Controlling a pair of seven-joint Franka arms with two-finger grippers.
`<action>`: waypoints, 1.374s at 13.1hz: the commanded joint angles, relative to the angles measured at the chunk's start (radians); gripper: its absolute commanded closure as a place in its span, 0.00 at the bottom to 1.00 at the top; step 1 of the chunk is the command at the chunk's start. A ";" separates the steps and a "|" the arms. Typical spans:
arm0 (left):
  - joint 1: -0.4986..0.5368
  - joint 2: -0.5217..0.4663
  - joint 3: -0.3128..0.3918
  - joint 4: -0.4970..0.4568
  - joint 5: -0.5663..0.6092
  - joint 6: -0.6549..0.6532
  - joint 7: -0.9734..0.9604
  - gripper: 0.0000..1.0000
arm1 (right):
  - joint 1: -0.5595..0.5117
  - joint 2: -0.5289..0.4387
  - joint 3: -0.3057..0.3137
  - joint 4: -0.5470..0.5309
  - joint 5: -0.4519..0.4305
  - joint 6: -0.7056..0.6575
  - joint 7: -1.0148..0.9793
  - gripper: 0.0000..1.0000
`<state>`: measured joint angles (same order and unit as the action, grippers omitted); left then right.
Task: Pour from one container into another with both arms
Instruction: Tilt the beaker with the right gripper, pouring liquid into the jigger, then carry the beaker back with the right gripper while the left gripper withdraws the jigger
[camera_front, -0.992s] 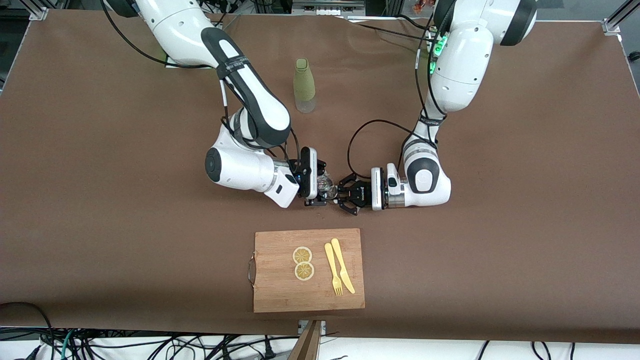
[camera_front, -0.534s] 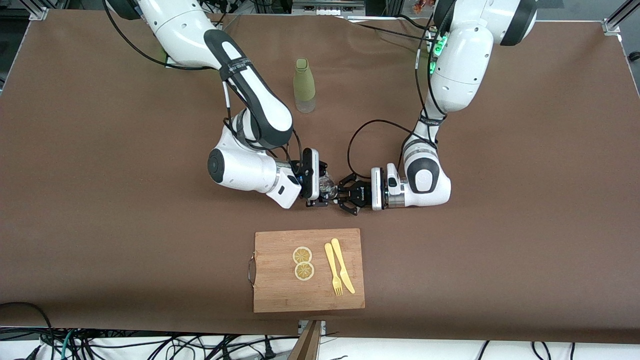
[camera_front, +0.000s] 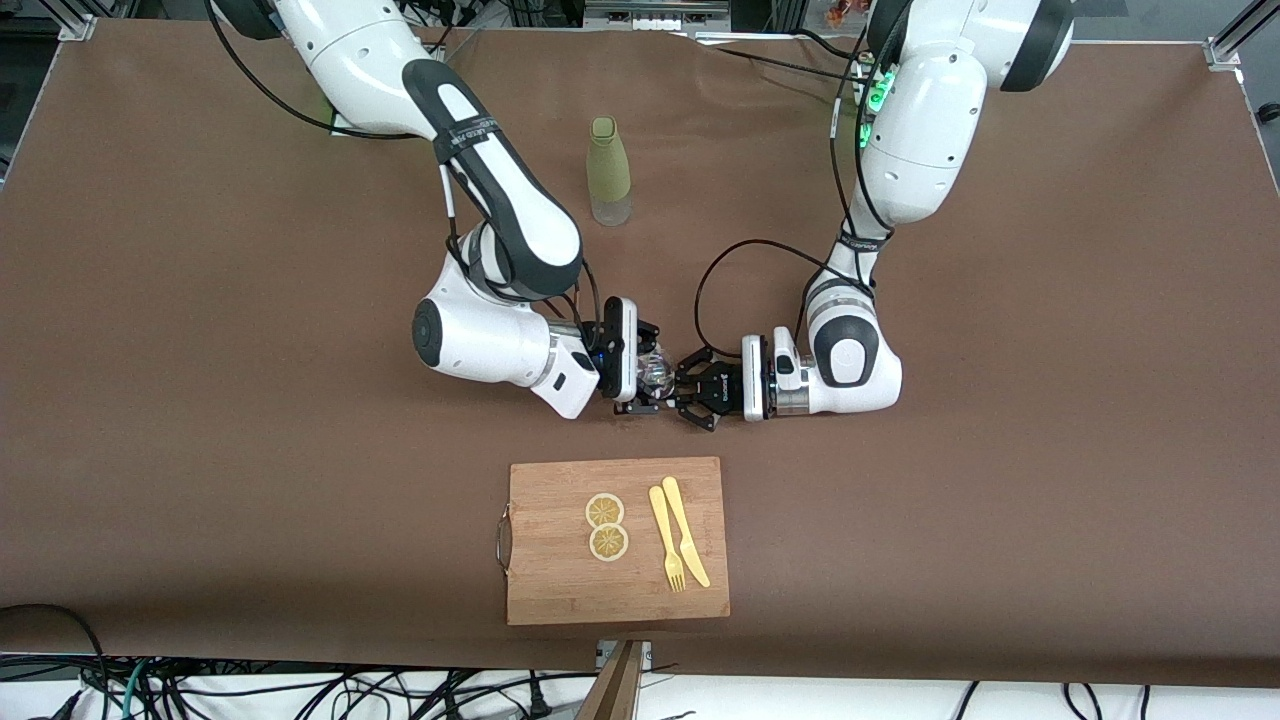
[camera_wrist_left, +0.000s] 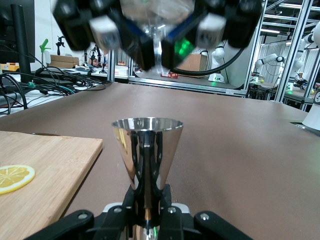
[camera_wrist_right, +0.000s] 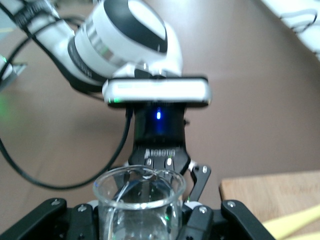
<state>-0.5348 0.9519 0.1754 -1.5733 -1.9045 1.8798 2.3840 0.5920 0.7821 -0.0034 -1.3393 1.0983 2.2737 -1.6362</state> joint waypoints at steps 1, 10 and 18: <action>-0.001 0.008 0.003 0.019 -0.028 0.015 0.029 1.00 | -0.015 0.006 -0.001 0.002 0.112 -0.002 -0.112 1.00; 0.137 -0.001 0.006 -0.002 -0.001 -0.137 0.070 1.00 | -0.217 -0.078 -0.004 0.005 0.121 -0.317 -0.186 1.00; 0.473 -0.004 0.018 0.001 0.301 -0.379 0.081 1.00 | -0.521 -0.073 -0.007 -0.007 0.054 -0.710 -0.385 1.00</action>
<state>-0.1362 0.9532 0.1985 -1.5726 -1.6738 1.5586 2.4389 0.1287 0.7149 -0.0242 -1.3288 1.1830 1.6268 -1.9592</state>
